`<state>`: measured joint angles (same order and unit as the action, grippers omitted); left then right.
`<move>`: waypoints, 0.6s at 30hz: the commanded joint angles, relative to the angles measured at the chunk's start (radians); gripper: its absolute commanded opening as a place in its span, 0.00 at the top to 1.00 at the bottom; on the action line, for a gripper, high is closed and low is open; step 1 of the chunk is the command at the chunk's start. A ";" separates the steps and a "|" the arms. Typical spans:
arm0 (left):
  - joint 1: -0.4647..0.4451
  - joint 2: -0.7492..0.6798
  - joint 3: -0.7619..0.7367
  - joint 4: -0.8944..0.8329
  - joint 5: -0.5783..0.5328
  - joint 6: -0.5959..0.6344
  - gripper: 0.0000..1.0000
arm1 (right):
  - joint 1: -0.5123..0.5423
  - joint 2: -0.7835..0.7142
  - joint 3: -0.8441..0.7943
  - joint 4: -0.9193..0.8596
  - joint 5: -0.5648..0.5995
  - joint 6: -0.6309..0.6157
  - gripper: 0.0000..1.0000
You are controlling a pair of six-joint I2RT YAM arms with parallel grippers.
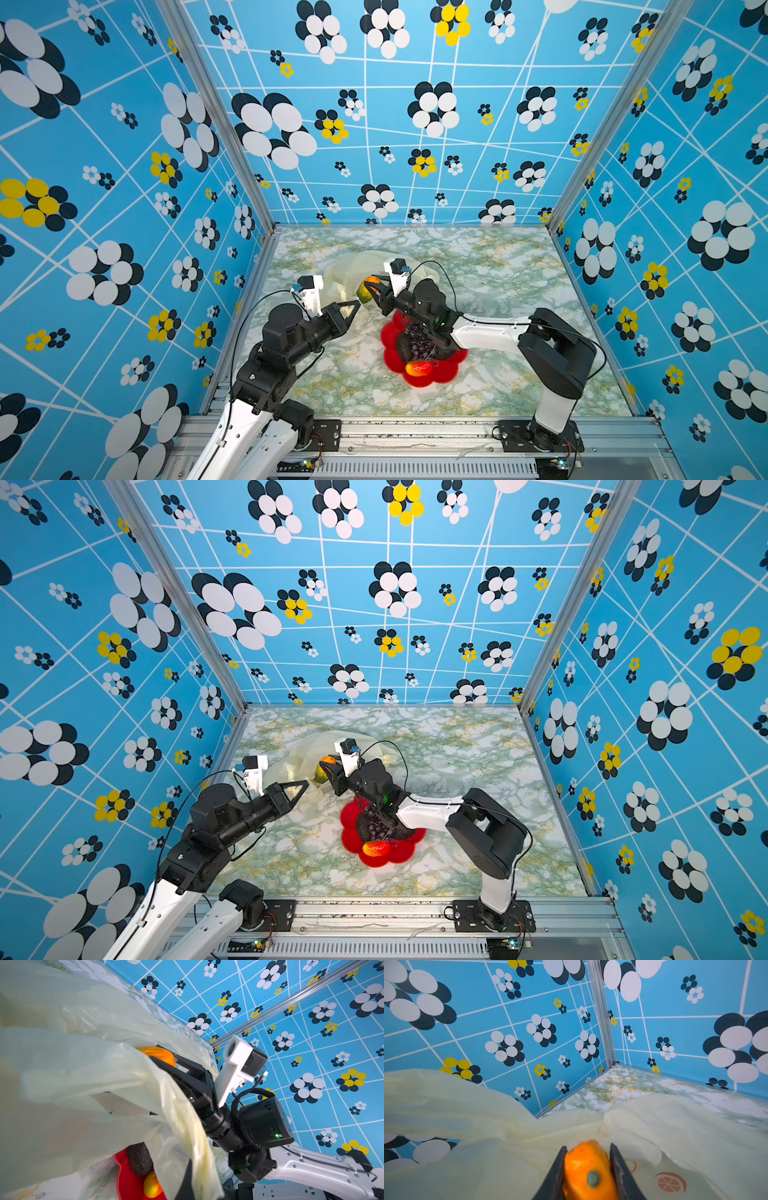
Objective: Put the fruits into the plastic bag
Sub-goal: 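Lift the papaya with the right gripper and carry it into the bag mouth, then open the right gripper to drop the papaya inside the bag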
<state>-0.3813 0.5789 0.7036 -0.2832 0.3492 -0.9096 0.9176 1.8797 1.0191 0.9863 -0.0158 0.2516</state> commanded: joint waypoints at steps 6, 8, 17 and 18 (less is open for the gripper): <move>-0.016 -0.032 -0.041 0.067 0.026 -0.050 1.00 | -0.002 0.189 0.246 0.344 0.010 0.036 1.00; -0.018 -0.033 -0.052 0.074 0.028 -0.057 1.00 | 0.000 0.199 0.290 0.317 0.003 0.035 1.00; -0.026 -0.023 -0.076 0.113 0.040 -0.077 1.00 | -0.001 0.148 0.275 0.155 -0.036 0.060 1.00; -0.025 -0.025 -0.069 0.109 0.037 -0.073 1.00 | -0.001 0.134 0.262 0.123 -0.046 0.065 1.00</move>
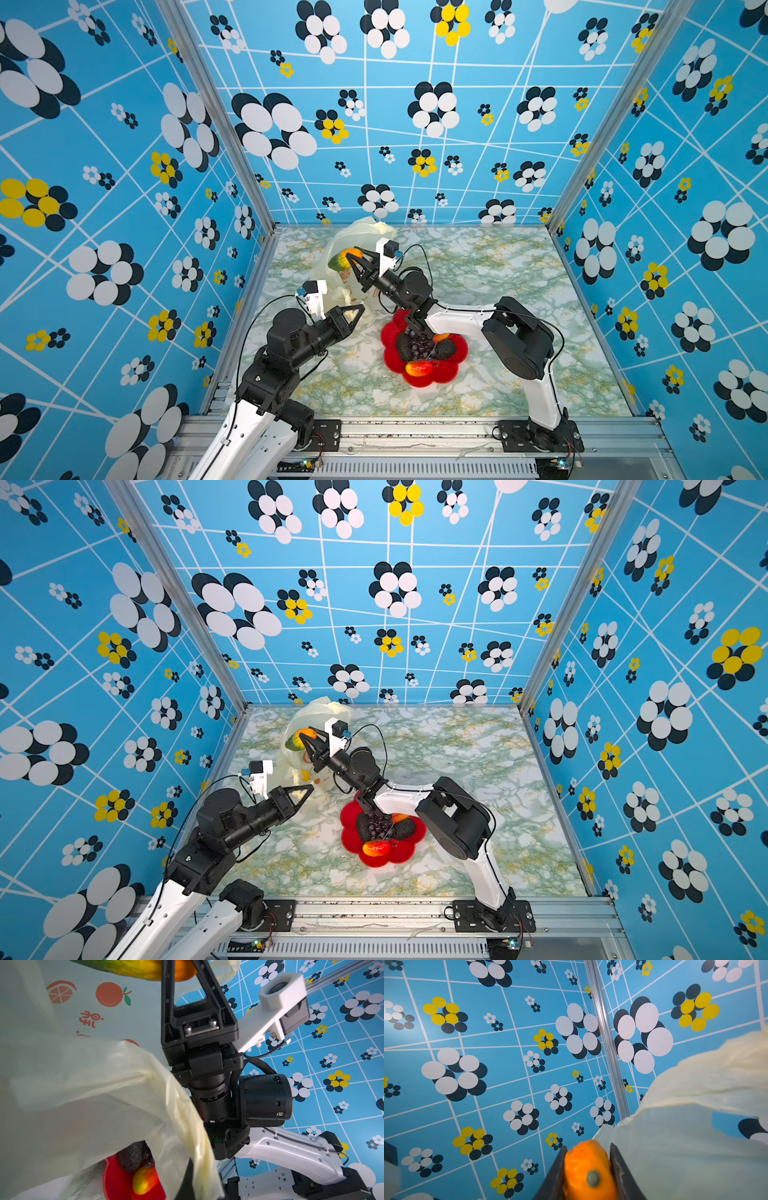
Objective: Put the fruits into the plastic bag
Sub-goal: 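Open the right gripper to drop the papaya inside the bag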
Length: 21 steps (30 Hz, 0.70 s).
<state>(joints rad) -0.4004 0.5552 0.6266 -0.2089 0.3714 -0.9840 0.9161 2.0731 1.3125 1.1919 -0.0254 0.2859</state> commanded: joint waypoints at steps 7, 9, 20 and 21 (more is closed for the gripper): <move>-0.007 0.000 0.045 0.005 0.008 0.020 1.00 | 0.001 -0.195 -0.120 -0.350 -0.163 0.052 1.00; -0.006 0.000 0.053 0.004 0.008 0.018 1.00 | 0.001 -0.232 -0.125 -0.446 -0.202 0.058 1.00; -0.009 -0.034 0.052 -0.013 0.001 0.004 1.00 | 0.015 -0.269 -0.066 -0.756 -0.384 0.102 0.96; -0.010 -0.035 0.050 -0.009 0.003 0.002 1.00 | 0.016 -0.255 -0.037 -0.805 -0.391 0.104 0.94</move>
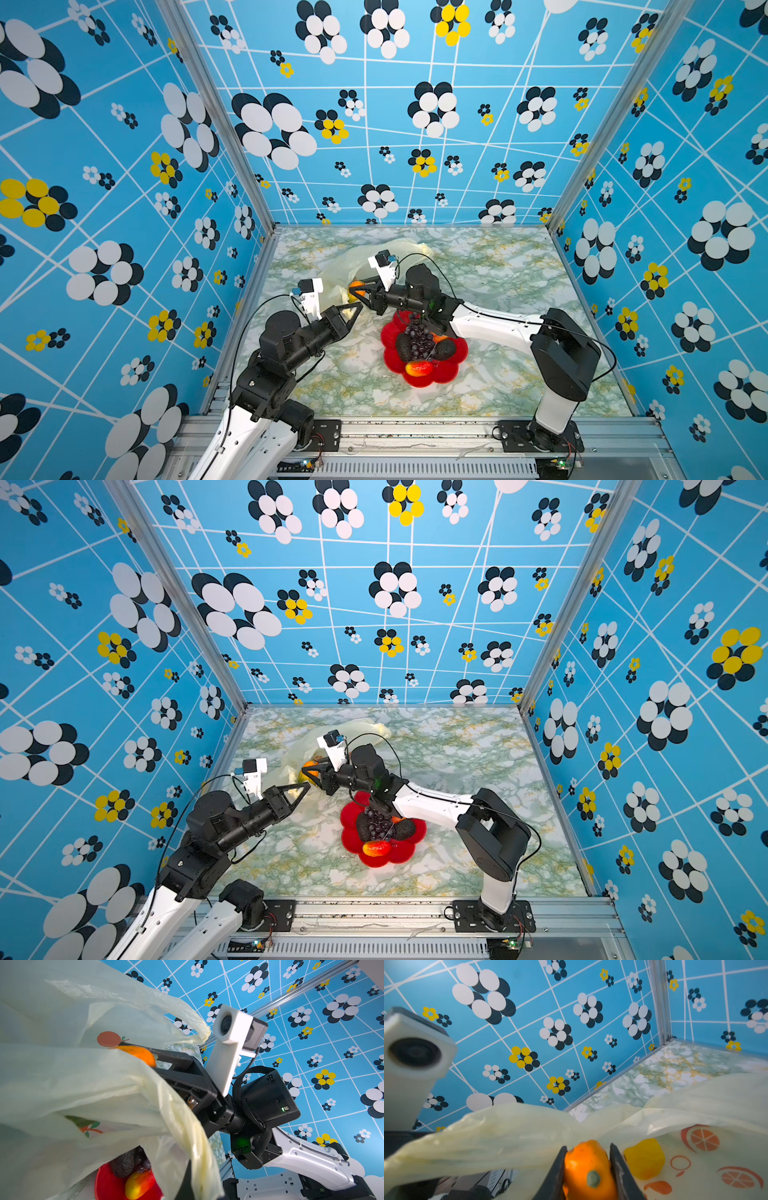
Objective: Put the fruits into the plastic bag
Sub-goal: 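Open the right gripper to drop the papaya inside the bag, then withdraw the right gripper from the bag back over the fruit plate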
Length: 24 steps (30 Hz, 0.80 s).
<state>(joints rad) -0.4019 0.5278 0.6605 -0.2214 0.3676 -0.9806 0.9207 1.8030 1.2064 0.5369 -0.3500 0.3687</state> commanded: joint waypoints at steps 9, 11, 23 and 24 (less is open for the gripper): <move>-0.008 -0.045 0.044 -0.061 -0.016 0.025 1.00 | 0.014 0.053 0.198 -0.324 -0.032 0.033 0.01; -0.008 -0.046 0.046 -0.071 -0.019 0.028 1.00 | 0.013 0.032 0.203 -0.334 -0.030 0.002 0.01; -0.008 -0.033 0.034 -0.102 -0.068 0.023 1.00 | -0.051 -0.296 0.043 -0.339 0.187 -0.082 0.01; -0.007 -0.030 0.037 -0.102 -0.070 0.023 1.00 | -0.070 -0.330 0.028 -0.344 0.186 -0.052 0.01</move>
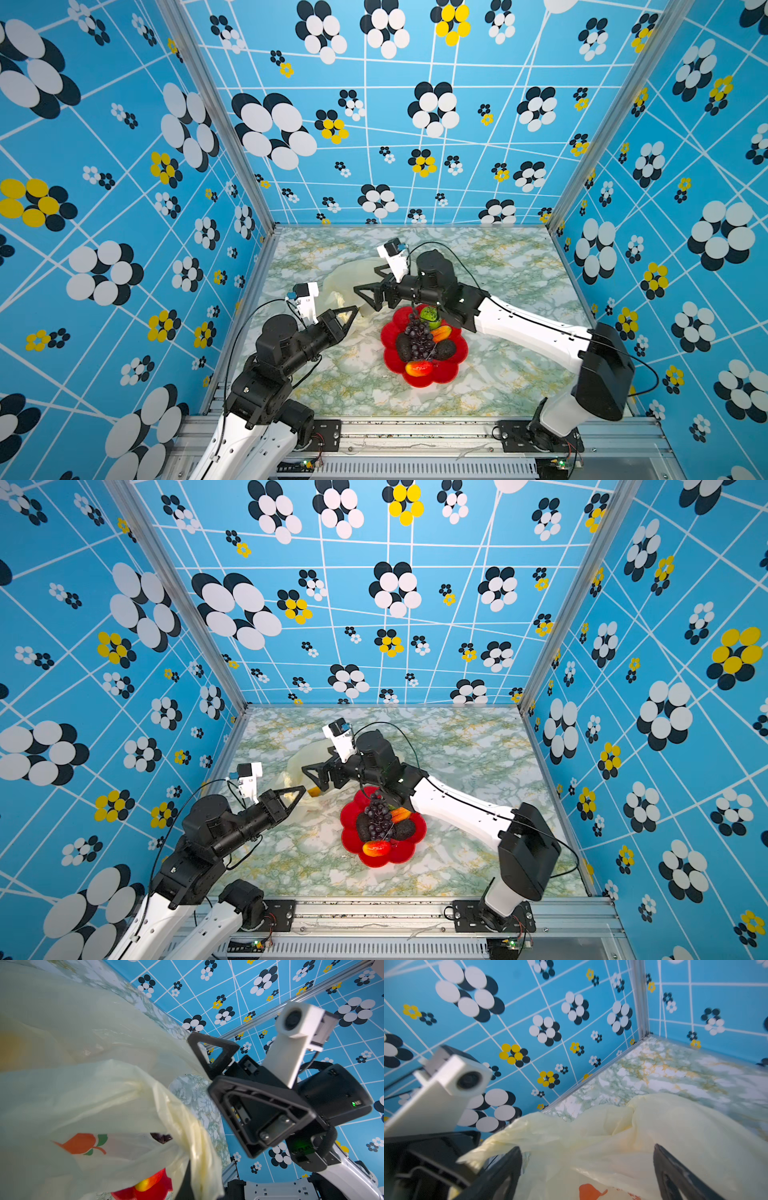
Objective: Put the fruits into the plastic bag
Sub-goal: 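Withdraw the right gripper from the bag back over the fruit plate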
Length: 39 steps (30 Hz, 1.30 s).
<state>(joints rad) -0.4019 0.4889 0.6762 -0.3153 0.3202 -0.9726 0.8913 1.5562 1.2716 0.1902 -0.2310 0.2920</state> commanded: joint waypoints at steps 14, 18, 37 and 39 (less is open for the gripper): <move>-0.007 0.019 -0.031 0.065 0.030 -0.009 1.00 | -0.111 -0.484 -0.101 -0.620 0.063 0.147 0.01; -0.007 0.006 -0.054 0.073 0.062 -0.015 1.00 | -0.107 -0.618 -0.167 -0.750 0.193 0.266 0.01; -0.008 0.008 -0.076 0.024 0.051 -0.008 1.00 | -0.101 -0.483 -0.237 -0.976 0.179 0.242 0.01; -0.008 0.022 -0.078 0.018 0.049 -0.008 1.00 | -0.094 -0.444 -0.238 -0.977 0.169 0.215 0.01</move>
<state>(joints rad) -0.4019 0.4938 0.6010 -0.2714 0.3771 -1.0019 0.7837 1.0794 1.0454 -0.7547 -0.0536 0.5594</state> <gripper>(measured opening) 0.044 0.994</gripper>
